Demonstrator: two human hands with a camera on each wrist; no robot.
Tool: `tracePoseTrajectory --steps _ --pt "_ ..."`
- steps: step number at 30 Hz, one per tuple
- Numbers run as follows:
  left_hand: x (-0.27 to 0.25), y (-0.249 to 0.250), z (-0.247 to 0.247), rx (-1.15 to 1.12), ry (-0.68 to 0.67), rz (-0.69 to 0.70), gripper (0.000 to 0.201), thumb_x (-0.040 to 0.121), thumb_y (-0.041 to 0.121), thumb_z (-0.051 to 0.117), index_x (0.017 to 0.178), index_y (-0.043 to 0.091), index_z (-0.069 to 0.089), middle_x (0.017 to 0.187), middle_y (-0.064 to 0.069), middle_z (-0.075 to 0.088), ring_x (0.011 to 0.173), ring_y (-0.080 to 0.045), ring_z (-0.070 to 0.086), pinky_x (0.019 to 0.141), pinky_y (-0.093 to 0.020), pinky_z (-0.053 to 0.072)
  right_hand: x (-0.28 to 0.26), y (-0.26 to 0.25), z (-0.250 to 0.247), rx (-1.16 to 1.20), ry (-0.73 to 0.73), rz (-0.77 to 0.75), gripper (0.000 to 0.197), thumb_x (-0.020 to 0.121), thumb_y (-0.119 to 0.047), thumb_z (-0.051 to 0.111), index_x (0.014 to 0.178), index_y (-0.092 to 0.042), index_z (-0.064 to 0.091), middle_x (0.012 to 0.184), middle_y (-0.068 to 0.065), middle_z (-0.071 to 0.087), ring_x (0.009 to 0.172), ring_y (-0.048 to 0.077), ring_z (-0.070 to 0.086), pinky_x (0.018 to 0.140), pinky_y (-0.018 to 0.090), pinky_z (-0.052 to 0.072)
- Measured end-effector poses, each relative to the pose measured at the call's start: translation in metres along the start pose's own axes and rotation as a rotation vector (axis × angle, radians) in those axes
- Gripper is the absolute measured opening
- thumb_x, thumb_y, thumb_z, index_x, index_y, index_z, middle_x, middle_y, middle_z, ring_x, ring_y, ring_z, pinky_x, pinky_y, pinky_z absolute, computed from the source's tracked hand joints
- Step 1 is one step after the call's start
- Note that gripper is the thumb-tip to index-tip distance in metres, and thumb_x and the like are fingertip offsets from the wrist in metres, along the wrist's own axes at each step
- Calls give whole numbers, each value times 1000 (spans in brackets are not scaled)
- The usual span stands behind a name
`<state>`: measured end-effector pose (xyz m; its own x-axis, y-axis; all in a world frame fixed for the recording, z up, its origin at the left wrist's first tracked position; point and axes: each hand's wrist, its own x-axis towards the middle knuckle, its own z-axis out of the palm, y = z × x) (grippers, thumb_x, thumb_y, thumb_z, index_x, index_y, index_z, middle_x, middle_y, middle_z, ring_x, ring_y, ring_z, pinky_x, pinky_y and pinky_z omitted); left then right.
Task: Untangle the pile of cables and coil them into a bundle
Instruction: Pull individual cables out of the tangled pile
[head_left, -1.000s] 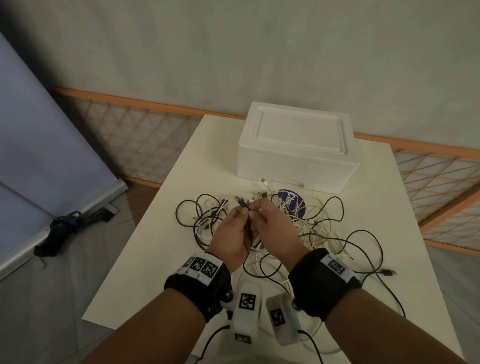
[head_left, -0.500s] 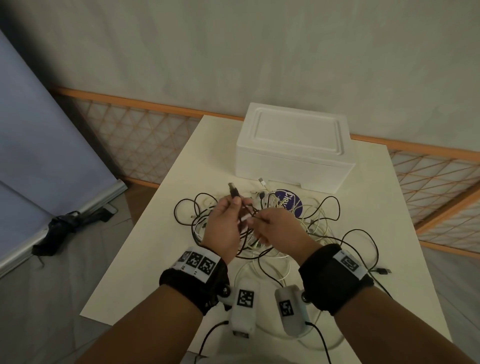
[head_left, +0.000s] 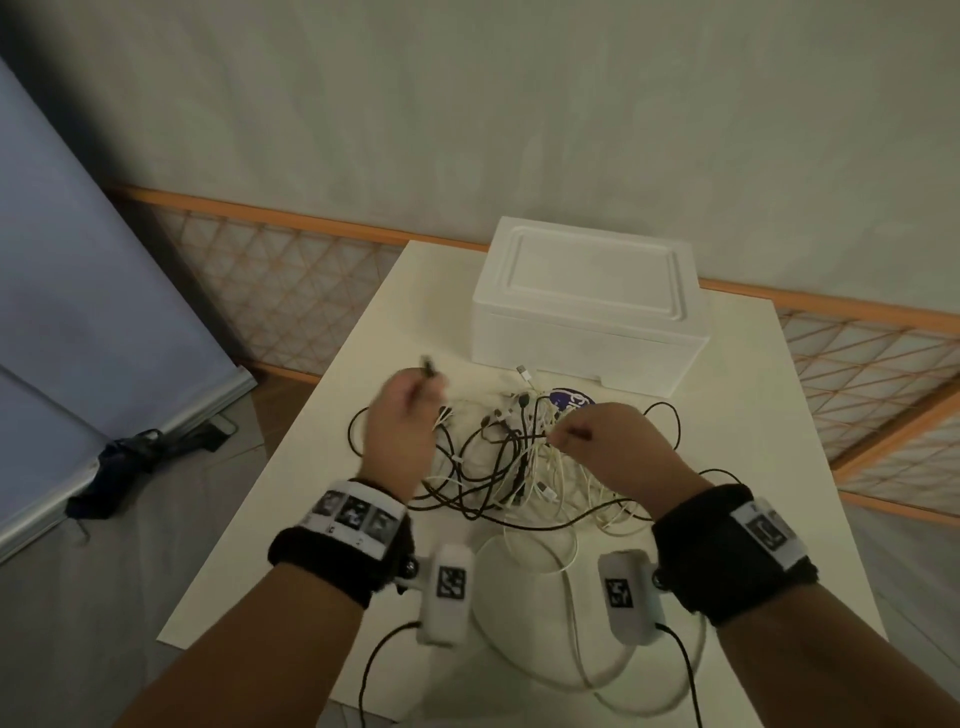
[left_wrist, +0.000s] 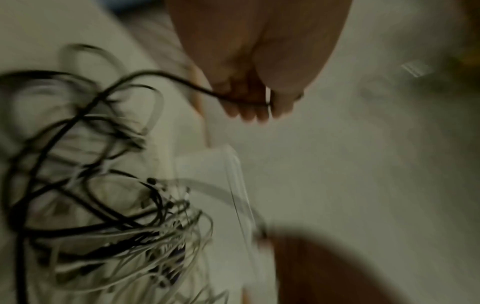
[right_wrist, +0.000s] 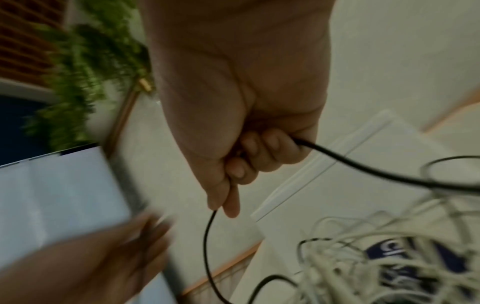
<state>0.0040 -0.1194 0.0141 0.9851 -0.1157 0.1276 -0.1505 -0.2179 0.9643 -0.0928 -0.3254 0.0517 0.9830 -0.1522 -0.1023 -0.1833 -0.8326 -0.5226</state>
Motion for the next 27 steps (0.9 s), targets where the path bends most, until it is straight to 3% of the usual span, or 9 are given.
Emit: tracePoseTrajectory --steps 2,4,7,10,14,17,19,23,27 --pt "-17 17 24 211 -369 133 11 98 33 50 92 26 56 75 10 58 69 -5 55 65 -23 43 6 -20 6 -48 -19 -97 24 92 -34 56 82 -16 68 72 -3 63 67 13 56 63 29 41" --pt "-23 24 38 280 -465 168 12 101 29 41 99 20 49 73 9 54 64 -5 50 59 -25 40 12 -32 10 -10 -33 -142 24 90 -29 57 77 -11 66 63 -3 55 57 9 49 57 26 34" --pt "-14 14 37 292 -373 117 11 102 25 37 95 19 43 69 9 50 60 -5 46 53 -20 32 15 -33 13 171 -147 -165 12 90 -26 62 85 -23 72 50 -13 51 48 0 46 52 14 32" --pt "-7 -7 28 429 -297 108 12 102 26 37 97 17 43 67 6 49 60 -12 48 53 -27 31 16 -24 17 117 -145 -122 19 93 -31 58 98 -18 71 62 -15 53 55 -4 49 55 12 31" --pt "5 -33 6 478 -151 -28 20 102 24 37 107 8 48 76 -4 53 70 -23 50 62 -29 32 19 -4 17 28 -165 -37 20 93 -33 56 91 -17 68 72 -13 57 70 4 56 61 18 38" --pt "9 -41 -2 484 -151 -92 19 102 22 39 109 9 51 78 -4 53 73 -22 50 65 -29 33 20 -1 12 196 52 23 11 90 -27 62 89 -21 71 73 -17 62 65 -4 56 60 10 41" --pt "8 -41 -1 429 -223 -112 17 101 23 40 104 12 53 75 -3 57 71 -22 55 64 -29 39 18 -8 7 538 252 85 5 86 -20 67 82 -20 71 69 -13 64 55 0 55 53 11 44" --pt "9 -32 0 257 -302 -155 14 98 20 47 92 16 60 76 0 67 70 -12 61 70 -24 47 15 -23 -6 957 375 31 8 86 -7 65 85 -14 69 81 -2 67 64 2 58 55 13 48" --pt "14 -5 -6 136 -151 -59 14 91 26 62 80 18 68 75 2 67 67 0 55 69 -16 42 25 -26 -7 469 353 -91 16 85 -10 67 89 -25 70 81 -14 63 68 -3 57 64 8 43"
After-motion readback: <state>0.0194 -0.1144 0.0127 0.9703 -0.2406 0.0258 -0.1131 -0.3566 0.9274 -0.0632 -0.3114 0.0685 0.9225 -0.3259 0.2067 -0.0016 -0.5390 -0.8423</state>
